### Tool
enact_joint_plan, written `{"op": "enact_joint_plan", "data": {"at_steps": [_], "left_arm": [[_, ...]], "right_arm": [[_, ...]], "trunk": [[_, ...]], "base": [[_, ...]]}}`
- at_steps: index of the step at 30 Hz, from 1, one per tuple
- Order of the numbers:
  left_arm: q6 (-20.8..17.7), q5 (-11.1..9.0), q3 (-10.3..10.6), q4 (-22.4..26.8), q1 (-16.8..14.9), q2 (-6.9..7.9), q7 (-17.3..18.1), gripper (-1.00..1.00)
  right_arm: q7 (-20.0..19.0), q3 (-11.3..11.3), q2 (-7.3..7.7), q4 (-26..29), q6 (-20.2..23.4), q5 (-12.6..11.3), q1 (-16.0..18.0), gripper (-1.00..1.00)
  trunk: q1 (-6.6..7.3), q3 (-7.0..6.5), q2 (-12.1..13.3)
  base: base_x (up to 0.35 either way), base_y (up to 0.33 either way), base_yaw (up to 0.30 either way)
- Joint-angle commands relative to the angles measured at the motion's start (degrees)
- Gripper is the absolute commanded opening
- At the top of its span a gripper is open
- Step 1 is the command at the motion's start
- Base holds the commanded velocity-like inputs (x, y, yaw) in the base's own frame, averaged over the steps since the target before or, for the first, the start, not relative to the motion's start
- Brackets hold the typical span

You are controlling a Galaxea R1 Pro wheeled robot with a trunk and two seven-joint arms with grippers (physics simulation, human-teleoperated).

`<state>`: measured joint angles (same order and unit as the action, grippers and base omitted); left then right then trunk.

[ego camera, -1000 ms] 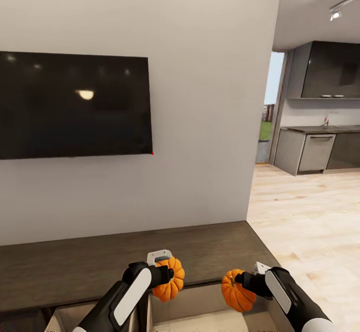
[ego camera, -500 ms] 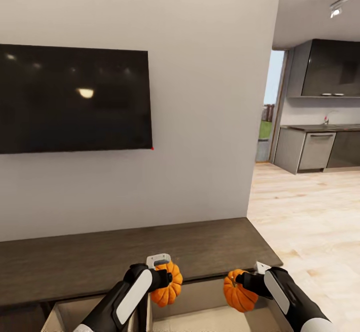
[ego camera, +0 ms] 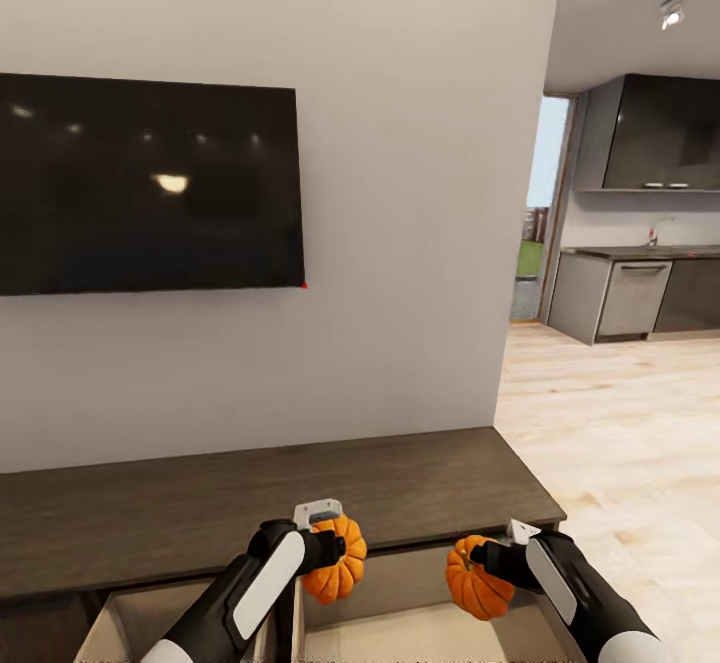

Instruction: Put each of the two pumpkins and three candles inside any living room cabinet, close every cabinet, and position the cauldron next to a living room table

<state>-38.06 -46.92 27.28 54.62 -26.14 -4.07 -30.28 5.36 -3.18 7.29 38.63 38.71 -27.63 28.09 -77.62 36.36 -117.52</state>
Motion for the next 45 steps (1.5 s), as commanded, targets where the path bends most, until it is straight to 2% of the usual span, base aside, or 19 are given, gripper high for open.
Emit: {"op": "enact_joint_plan", "data": {"at_steps": [1, 9, 18, 28, 34, 45], "left_arm": [[-0.1, -0.6, 0.1, 0.1, -0.1, 0.02, -0.5, -1.00], [-0.2, -1.0, 0.1, -0.2, -0.4, -0.14, 0.0, -1.00], [-0.1, -0.8, 0.3, -6.2, -2.1, -2.23, 0.0, -1.00], [0.9, -0.7, 1.4, -7.5, -2.3, -2.84, 0.1, -1.00], [3.6, -0.6, 3.0, -8.7, -2.3, -3.45, 0.2, -1.00], [7.6, -0.5, 3.3, -9.7, -2.3, -3.40, 0.1, -1.00]], "right_arm": [[0.6, -0.3, 0.05, 0.1, 0.1, -0.7, 0.0, -1.00], [0.5, -0.3, 0.08, 0.1, 0.1, -0.7, 0.0, -1.00], [0.4, -0.3, 0.07, 0.1, 0.1, -0.7, 0.0, -1.00], [0.3, -0.3, 0.04, 0.1, 0.0, -0.7, 0.0, -1.00], [0.2, -0.3, 0.07, 0.1, -1.1, -0.7, 0.0, -1.00], [0.3, -0.4, 0.01, 0.0, -3.0, -0.7, 0.0, -1.00]], "trunk": [[-0.22, 0.25, -0.5], [-1.98, 1.68, -3.7], [-3.95, 3.30, -7.3], [-6.15, 5.10, -11.3], [-7.47, 6.17, -13.7], [-9.88, 8.15, -18.1]], "base": [[0.000, 0.000, 0.000], [0.000, 0.000, 0.000], [0.000, 0.000, 0.000], [0.000, 0.000, 0.000], [0.000, 0.000, 0.000], [0.000, 0.000, 0.000]]}}
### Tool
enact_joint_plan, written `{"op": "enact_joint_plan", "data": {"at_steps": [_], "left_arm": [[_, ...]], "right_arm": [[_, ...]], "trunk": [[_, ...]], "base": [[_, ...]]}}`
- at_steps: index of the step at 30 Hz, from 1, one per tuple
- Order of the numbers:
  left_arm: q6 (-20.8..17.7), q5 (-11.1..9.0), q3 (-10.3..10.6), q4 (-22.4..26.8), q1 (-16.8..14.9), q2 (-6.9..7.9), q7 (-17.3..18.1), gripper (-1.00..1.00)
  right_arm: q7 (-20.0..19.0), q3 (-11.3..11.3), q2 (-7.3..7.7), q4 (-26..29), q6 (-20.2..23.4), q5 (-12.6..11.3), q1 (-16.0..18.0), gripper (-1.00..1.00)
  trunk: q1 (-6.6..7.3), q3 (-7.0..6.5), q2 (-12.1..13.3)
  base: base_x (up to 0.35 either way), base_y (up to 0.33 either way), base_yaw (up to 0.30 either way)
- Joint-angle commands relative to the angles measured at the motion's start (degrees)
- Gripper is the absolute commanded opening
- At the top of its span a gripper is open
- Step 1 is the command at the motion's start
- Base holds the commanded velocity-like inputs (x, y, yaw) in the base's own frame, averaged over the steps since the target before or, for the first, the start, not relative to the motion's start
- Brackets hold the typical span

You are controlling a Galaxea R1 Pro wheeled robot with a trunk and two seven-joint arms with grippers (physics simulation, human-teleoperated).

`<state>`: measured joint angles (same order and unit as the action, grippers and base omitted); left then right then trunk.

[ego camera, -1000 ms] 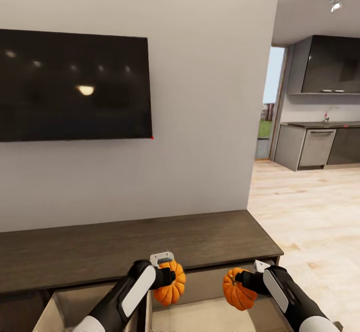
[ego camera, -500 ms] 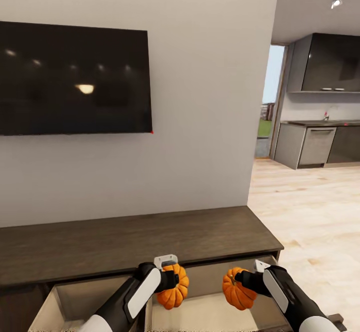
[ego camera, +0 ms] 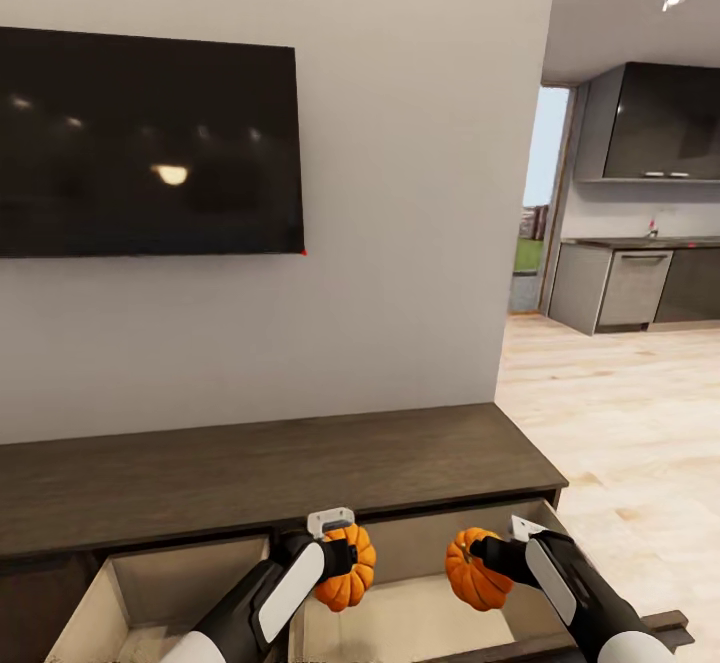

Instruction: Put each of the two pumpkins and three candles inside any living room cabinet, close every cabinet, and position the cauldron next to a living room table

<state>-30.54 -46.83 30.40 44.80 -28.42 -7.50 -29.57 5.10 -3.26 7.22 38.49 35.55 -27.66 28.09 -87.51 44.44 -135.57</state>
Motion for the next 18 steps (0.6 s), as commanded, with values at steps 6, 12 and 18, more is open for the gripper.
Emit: {"op": "enact_joint_plan", "data": {"at_steps": [6, 12, 18], "left_arm": [[0.5, -0.6, 0.2, -0.1, -0.1, -0.01, -0.6, -1.00], [0.5, -0.6, 0.2, 0.2, 0.0, -0.06, -0.6, -1.00], [0.5, -0.6, 0.2, 0.5, -0.1, 0.01, -0.6, -1.00]], "right_arm": [[1.1, -1.1, -1.63, -0.1, -2.6, 1.1, 0.1, -1.00], [8.0, -1.5, -8.61, -0.3, -3.9, 5.7, 2.4, -1.00], [9.3, -1.6, -10.20, -0.5, -4.2, 6.8, 3.8, -1.00]], "trunk": [[-1.31, 1.15, -2.5], [-2.63, 2.22, -4.9], [-3.95, 3.30, -7.3]], "base": [[0.000, 0.000, 0.000], [0.000, 0.000, 0.000], [0.000, 0.000, 0.000]]}}
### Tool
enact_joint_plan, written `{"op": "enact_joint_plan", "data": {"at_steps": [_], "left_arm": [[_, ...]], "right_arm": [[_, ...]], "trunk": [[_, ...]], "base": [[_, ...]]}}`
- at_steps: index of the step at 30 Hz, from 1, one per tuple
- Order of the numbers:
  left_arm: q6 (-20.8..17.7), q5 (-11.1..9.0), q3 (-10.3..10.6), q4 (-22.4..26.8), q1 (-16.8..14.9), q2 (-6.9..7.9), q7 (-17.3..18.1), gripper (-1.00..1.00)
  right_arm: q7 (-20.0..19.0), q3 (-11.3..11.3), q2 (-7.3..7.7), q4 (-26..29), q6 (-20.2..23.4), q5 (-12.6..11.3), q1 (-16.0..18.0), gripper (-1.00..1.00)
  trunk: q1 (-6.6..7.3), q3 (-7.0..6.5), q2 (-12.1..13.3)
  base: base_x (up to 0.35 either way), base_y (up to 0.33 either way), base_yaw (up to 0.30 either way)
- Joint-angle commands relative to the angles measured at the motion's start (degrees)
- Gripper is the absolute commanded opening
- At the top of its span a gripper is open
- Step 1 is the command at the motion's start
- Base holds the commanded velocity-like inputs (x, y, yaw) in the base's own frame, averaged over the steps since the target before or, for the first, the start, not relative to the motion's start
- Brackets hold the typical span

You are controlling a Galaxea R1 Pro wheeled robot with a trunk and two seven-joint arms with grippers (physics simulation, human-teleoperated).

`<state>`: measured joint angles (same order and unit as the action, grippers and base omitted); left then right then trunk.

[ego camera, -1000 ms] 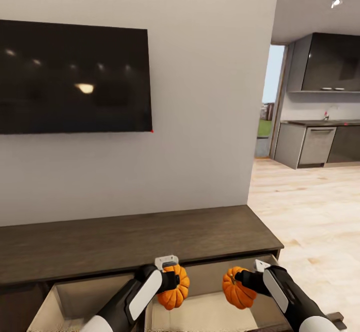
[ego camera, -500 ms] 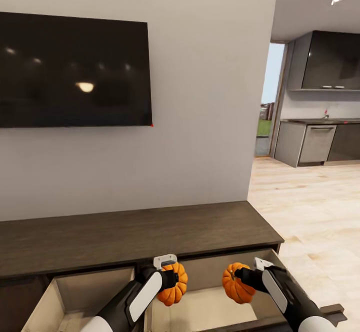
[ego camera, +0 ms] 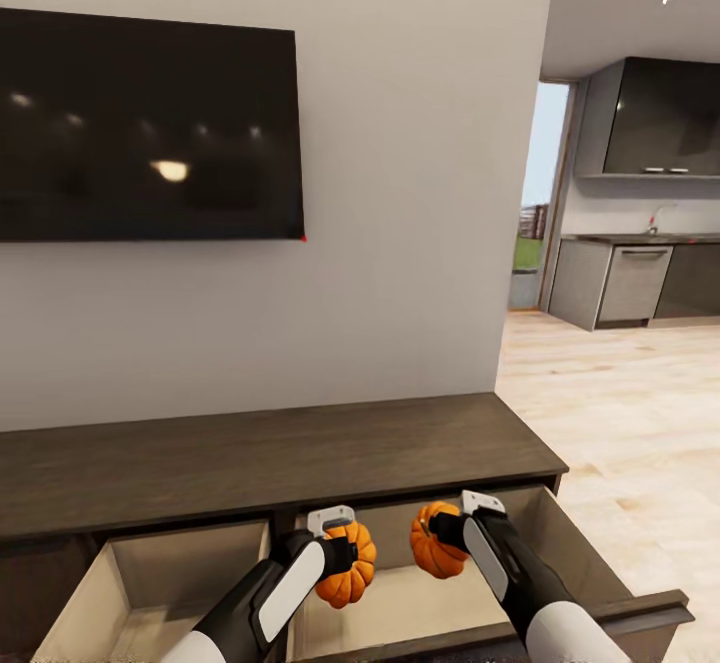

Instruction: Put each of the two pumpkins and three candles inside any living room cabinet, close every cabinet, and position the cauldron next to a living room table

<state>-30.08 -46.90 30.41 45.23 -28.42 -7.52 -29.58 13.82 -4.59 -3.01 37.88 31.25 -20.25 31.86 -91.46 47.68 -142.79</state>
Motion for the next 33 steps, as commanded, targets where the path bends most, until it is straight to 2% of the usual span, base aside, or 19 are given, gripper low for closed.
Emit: {"op": "enact_joint_plan", "data": {"at_steps": [1, 9, 33], "left_arm": [[0.0, -0.6, 0.2, 0.1, -0.1, 0.03, -0.6, -1.00], [-0.1, -0.6, 0.2, 0.2, -0.1, 0.03, -1.1, -1.00], [-0.8, -0.7, 0.2, 0.5, -0.1, -0.12, -1.7, -1.00]], "right_arm": [[0.6, -0.2, 0.00, 0.1, 0.1, -0.5, 0.1, -1.00], [0.7, -0.2, -0.06, 0.0, 0.3, -0.5, 0.1, -1.00], [0.7, -0.2, -0.14, 0.0, 0.4, -0.5, 0.1, -1.00]], "trunk": [[-0.21, 0.25, -0.4], [-0.42, 2.02, -0.6], [-0.42, 2.02, -0.6]], "base": [[0.000, 0.000, 0.000], [0.000, 0.000, 0.000], [0.000, 0.000, 0.000]]}}
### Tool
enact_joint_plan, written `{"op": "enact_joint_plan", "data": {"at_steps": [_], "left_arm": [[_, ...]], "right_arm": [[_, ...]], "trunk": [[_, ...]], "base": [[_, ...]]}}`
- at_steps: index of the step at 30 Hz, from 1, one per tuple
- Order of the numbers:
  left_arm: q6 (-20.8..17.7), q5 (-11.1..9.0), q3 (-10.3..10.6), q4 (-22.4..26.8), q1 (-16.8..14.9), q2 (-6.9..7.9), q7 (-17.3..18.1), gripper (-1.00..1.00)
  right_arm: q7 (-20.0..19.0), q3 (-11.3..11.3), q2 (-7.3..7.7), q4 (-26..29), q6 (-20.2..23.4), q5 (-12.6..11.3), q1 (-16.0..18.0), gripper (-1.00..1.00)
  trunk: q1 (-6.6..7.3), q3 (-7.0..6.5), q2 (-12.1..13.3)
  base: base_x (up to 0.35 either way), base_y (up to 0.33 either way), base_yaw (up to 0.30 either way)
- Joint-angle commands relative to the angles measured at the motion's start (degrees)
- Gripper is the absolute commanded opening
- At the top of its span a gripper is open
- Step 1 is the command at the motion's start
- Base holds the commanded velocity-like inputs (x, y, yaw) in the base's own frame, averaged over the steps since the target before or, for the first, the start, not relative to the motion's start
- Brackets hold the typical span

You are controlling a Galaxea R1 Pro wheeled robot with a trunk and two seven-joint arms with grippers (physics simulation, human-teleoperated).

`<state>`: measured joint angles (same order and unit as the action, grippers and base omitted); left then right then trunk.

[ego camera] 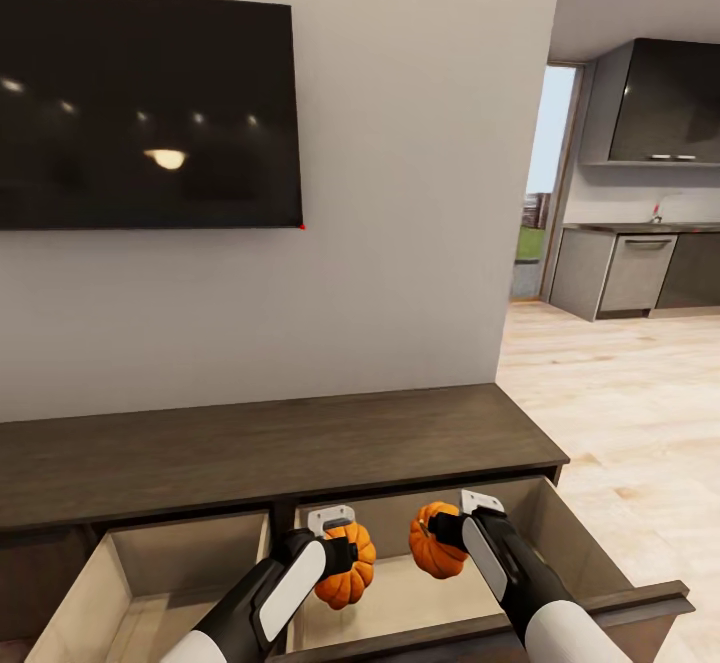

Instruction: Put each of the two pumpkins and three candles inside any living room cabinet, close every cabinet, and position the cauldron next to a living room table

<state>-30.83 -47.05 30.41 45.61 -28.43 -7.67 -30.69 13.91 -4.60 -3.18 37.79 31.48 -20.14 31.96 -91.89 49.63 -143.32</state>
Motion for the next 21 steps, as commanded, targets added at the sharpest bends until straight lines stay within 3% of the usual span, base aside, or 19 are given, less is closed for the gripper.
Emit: {"op": "enact_joint_plan", "data": {"at_steps": [1, 10, 21], "left_arm": [[0.0, -0.6, 0.2, 0.1, 0.0, 0.01, -0.6, -1.00], [-0.1, -0.7, 0.2, 0.0, 0.0, -0.68, -4.2, -1.00], [-0.1, -0.7, 0.3, 0.1, 0.0, -0.74, -4.6, -1.00]], "right_arm": [[0.6, -0.2, 0.03, 0.1, 0.2, -0.6, 0.0, -1.00], [0.6, -0.2, 0.02, 0.1, 0.2, -0.6, 0.0, -1.00], [0.6, -0.2, 0.02, 0.1, 0.2, -0.6, 0.0, -1.00]], "trunk": [[0.01, 0.07, 0.0], [0.01, 0.07, 0.0], [0.01, 0.07, 0.0]], "base": [[0.000, 0.000, 0.000], [0.000, 0.000, 0.000], [0.000, 0.000, 0.000]]}}
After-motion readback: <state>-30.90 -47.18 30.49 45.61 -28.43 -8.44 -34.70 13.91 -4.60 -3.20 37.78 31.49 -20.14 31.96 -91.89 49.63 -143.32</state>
